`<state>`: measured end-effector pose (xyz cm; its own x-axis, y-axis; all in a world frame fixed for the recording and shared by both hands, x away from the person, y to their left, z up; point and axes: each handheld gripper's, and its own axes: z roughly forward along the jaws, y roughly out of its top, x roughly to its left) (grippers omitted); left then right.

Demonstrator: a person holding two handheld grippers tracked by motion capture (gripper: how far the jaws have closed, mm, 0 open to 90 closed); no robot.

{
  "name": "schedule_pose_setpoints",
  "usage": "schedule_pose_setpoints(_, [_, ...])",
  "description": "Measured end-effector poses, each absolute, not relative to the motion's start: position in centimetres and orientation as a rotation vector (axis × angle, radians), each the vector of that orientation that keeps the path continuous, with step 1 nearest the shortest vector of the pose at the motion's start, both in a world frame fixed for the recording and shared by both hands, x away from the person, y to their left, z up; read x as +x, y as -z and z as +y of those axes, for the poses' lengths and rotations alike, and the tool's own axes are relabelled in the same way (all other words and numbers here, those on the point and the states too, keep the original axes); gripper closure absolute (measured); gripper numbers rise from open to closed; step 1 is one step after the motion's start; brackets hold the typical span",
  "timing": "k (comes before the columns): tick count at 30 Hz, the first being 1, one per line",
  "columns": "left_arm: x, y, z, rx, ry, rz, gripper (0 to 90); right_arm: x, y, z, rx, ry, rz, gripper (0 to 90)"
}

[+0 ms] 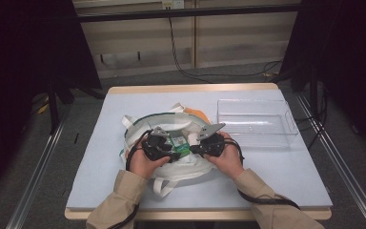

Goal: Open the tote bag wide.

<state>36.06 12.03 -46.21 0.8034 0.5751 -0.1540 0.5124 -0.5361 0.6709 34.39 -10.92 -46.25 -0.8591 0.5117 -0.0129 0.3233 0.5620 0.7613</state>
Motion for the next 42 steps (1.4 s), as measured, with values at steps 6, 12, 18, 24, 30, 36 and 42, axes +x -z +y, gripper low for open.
schedule_pose_setpoints(6, [36.0,46.1,11.9,2.246,-0.12,0.82,49.5,34.2,46.3,-11.3,0.681,-1.226,2.563,88.6])
schedule_pose_setpoints(12, [35.9,45.7,12.2,2.25,-0.11,0.817,45.6,33.9,46.4,-11.6,0.68,-1.256,2.562,90.0])
schedule_pose_setpoints(18, [35.9,45.1,12.1,2.278,-0.136,0.791,39.0,34.0,46.3,-11.9,0.682,-1.27,2.588,90.0])
schedule_pose_setpoints(24, [36.6,45.1,11.3,2.315,-0.162,0.786,41.1,34.2,46.3,-11.8,0.667,-1.266,2.604,90.0])
schedule_pose_setpoints(30, [36.6,45.1,11.2,2.318,-0.166,0.775,46.6,34.4,46.4,-11.7,0.657,-1.269,2.616,89.7])
schedule_pose_setpoints(36, [36.0,44.8,11.1,2.312,-0.11,0.747,51.9,34.5,46.4,-11.8,0.65,-1.275,2.617,88.8])
schedule_pose_setpoints(42, [36.2,45.5,10.7,2.352,-0.113,0.753,59.2,34.5,46.4,-11.8,0.646,-1.272,2.615,87.6])
